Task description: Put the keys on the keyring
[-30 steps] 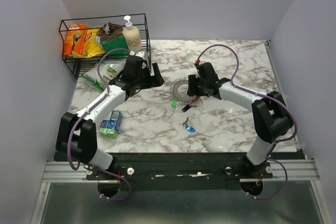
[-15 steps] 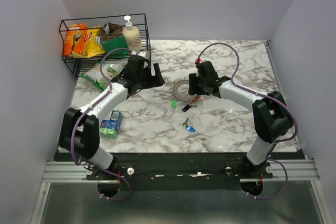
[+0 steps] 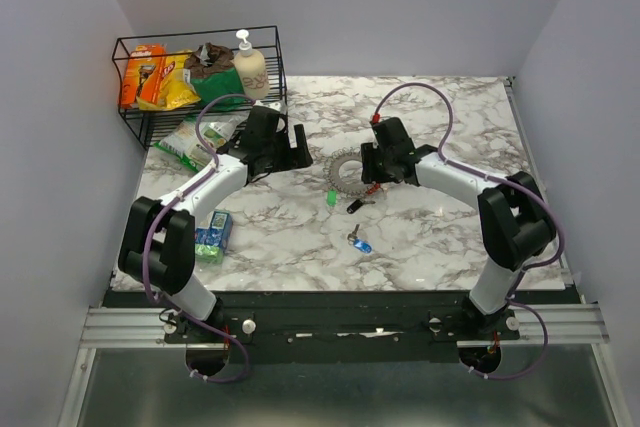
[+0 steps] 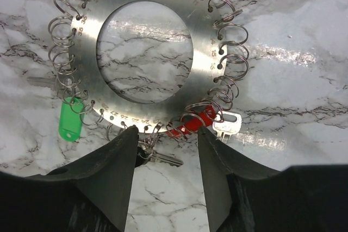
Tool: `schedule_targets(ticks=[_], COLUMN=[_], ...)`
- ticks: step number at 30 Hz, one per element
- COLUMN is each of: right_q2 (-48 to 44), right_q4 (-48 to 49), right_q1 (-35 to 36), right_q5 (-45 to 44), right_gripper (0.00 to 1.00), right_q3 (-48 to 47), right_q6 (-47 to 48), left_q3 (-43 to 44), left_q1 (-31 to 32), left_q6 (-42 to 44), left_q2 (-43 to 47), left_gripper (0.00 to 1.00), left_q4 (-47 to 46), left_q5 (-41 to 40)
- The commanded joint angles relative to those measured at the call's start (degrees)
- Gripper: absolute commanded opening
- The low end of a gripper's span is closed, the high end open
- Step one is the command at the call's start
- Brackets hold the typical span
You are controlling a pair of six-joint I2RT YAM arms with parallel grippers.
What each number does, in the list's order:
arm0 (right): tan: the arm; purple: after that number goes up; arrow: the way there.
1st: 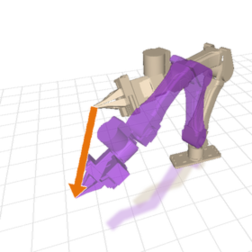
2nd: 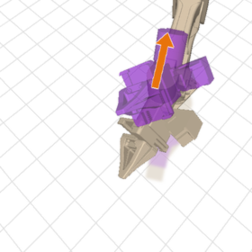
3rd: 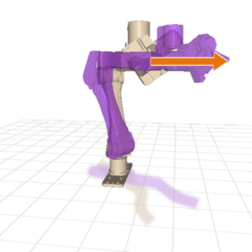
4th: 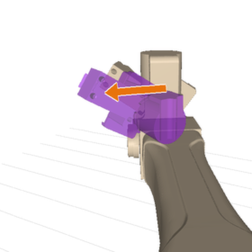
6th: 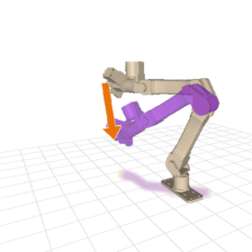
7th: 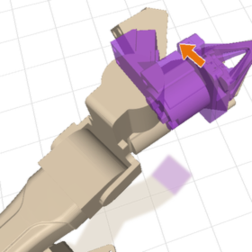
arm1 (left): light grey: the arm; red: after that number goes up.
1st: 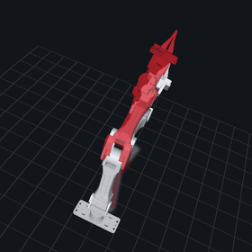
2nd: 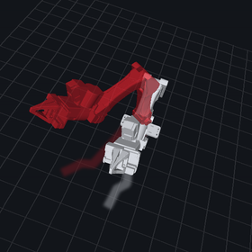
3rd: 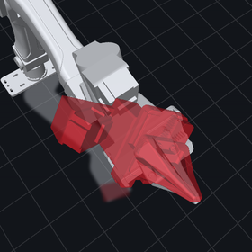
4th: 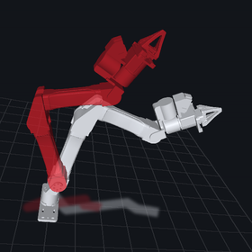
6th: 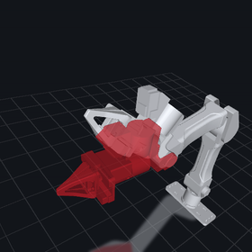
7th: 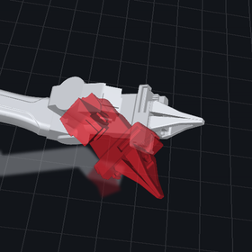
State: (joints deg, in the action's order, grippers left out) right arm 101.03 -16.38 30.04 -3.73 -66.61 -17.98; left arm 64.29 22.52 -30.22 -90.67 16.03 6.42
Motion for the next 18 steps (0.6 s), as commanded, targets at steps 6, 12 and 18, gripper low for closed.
schedule_targets(ticks=[6,12,18], right_q2=[2.6,2.9,4.6], right_q4=[-0.3,-0.1,0.3], right_q1=[0.3,0.0,-0.4], right_q5=[0.7,-1.3,-0.6], right_gripper=[0.51,0.45,0.41], right_q3=[-0.7,0.3,-0.2], right_q6=[1.0,1.0,1.0], left_q3=[-0.1,-0.4,-0.5], left_q1=[0.2,0.2,0.2], left_q6=[-0.3,0.3,0.3], left_q2=[-1.3,-1.1,-1.1], left_gripper=[0.99,0.99,0.99], left_q4=[-0.9,-0.6,-0.6], left_q5=[0.7,0.9,1.1])
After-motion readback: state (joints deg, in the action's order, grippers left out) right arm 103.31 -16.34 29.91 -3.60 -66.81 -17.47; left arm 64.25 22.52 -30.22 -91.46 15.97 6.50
